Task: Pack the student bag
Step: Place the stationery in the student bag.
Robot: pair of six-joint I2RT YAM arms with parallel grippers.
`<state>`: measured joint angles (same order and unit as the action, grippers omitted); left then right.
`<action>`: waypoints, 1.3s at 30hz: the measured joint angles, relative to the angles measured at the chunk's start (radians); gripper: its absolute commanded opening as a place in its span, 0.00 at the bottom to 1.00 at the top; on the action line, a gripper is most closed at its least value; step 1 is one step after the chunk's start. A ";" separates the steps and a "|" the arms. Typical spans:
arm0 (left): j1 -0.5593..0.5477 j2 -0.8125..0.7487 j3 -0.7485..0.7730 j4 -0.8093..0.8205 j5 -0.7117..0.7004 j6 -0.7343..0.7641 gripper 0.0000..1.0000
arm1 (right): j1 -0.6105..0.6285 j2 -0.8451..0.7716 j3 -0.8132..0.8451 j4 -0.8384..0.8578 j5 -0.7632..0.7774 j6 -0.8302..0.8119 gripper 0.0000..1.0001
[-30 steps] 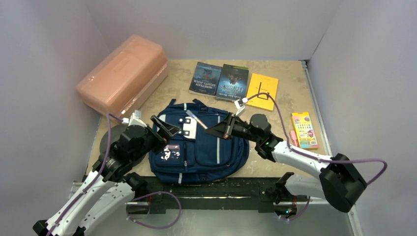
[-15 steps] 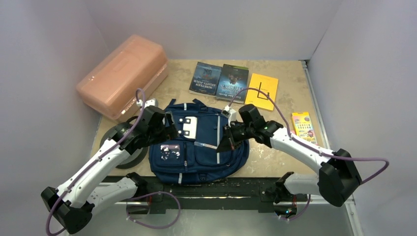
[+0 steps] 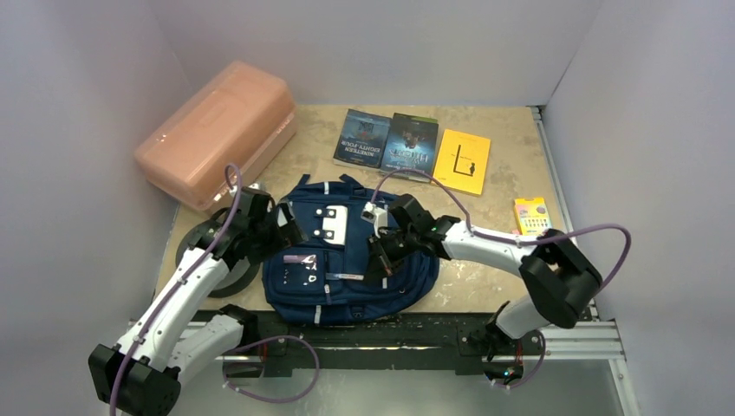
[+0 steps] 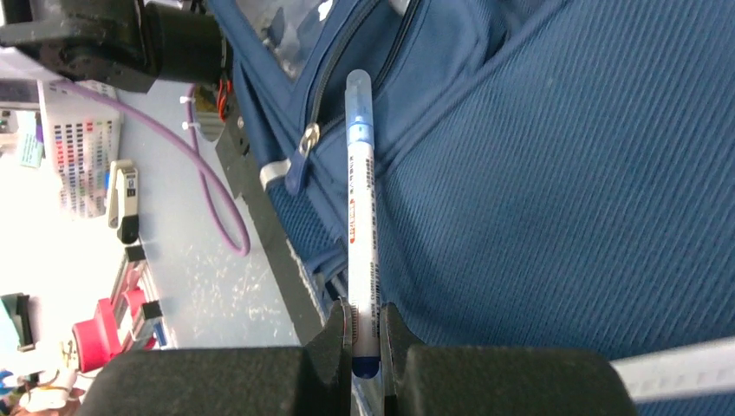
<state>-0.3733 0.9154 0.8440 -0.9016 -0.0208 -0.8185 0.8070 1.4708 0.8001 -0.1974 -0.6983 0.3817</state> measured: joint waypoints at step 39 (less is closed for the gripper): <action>0.039 -0.091 -0.175 0.096 0.111 0.000 1.00 | 0.137 0.097 0.132 0.092 0.383 -0.204 0.38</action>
<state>-0.3340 0.8242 0.6685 -0.8059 0.0906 -0.8188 0.9436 1.5677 0.9318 -0.1051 -0.3149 0.1780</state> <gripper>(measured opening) 0.998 0.417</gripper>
